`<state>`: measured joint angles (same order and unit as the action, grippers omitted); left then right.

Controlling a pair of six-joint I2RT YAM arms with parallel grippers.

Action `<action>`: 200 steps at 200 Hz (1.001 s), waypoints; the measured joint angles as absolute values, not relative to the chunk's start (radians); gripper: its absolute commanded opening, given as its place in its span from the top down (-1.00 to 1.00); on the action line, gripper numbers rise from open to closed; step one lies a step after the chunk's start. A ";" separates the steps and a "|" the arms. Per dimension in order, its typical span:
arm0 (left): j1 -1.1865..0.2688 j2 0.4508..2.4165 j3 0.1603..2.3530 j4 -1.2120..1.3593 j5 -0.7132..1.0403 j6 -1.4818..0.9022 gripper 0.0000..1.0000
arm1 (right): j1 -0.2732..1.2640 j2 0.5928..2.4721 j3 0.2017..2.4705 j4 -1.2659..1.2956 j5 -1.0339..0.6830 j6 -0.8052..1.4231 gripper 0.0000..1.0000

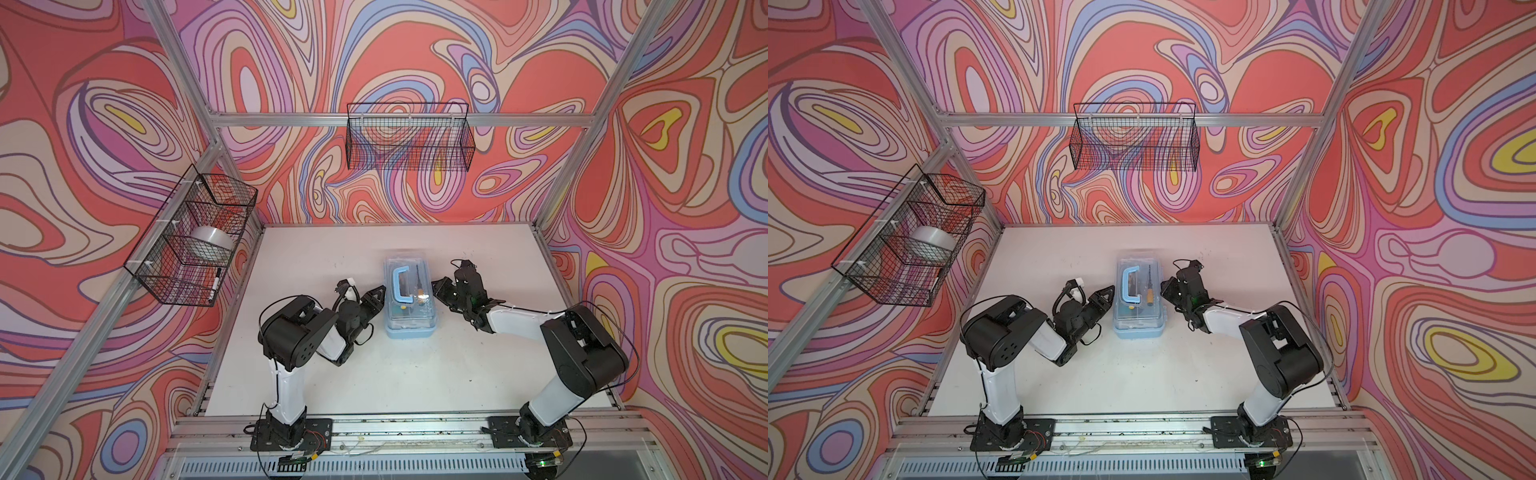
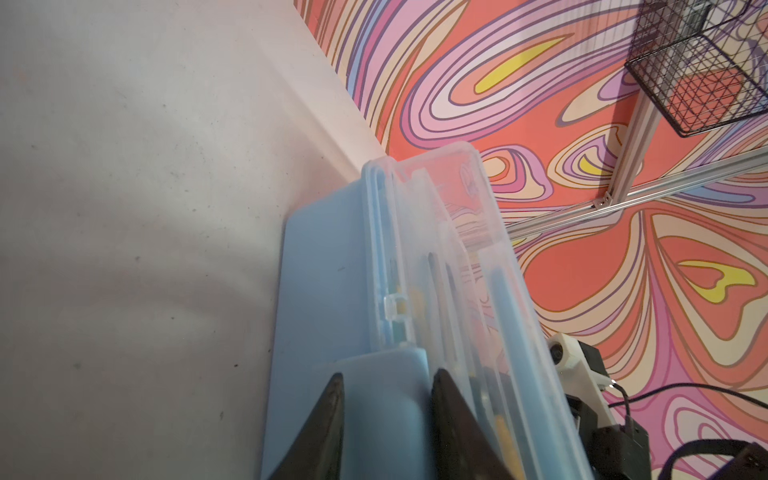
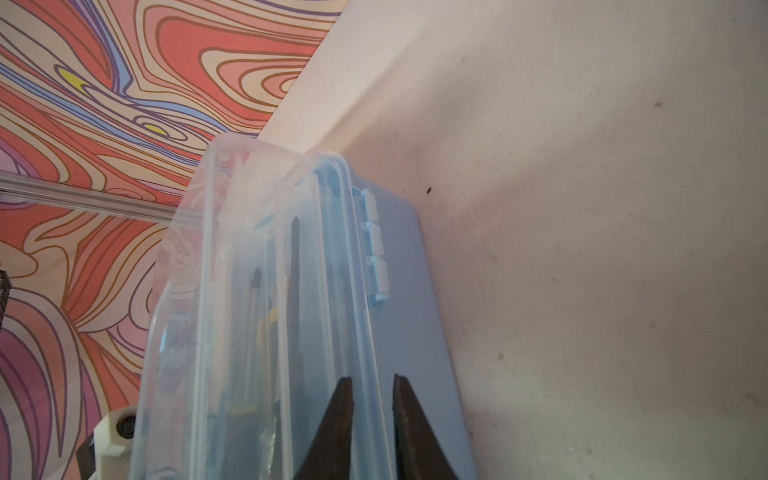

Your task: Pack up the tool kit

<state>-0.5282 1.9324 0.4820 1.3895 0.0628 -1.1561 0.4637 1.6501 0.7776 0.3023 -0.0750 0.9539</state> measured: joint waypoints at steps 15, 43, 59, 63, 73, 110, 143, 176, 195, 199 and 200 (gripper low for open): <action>-0.516 1.897 0.479 1.333 0.084 -1.143 0.23 | 0.476 1.631 0.779 0.262 -0.065 0.947 0.59; -0.493 1.792 0.467 1.166 0.099 -1.097 -0.02 | 0.490 1.612 0.787 0.199 -0.070 0.927 0.54; -0.484 1.723 0.463 1.054 0.105 -1.064 -0.10 | 0.491 1.603 0.787 0.178 -0.086 0.915 0.50; -0.482 1.705 0.463 1.026 0.105 -1.053 -0.13 | 0.490 1.600 0.787 0.170 -0.091 0.910 0.50; -0.482 1.650 0.463 0.947 0.105 -1.023 -0.20 | 0.485 1.591 0.787 0.151 -0.105 0.900 0.45; -0.482 1.457 0.501 0.659 0.050 -0.903 -0.32 | 0.458 1.539 0.787 0.011 -0.119 0.836 0.13; -0.482 1.304 0.579 0.406 -0.084 -0.808 -0.32 | 0.437 1.464 0.787 -0.115 -0.026 0.747 -0.39; -0.483 1.153 0.581 0.274 -0.270 -0.693 -0.69 | 0.434 1.332 0.807 -0.214 0.167 0.635 -0.58; -0.482 1.082 0.506 0.304 -0.366 -0.604 -0.91 | 0.434 1.285 0.843 -0.251 0.308 0.582 -0.65; -0.482 1.070 0.483 0.316 -0.384 -0.584 -0.94 | 0.434 1.280 0.850 -0.255 0.340 0.571 -0.67; -0.483 1.068 0.478 0.318 -0.387 -0.580 -0.95 | 0.434 1.279 0.851 -0.255 0.347 0.567 -0.67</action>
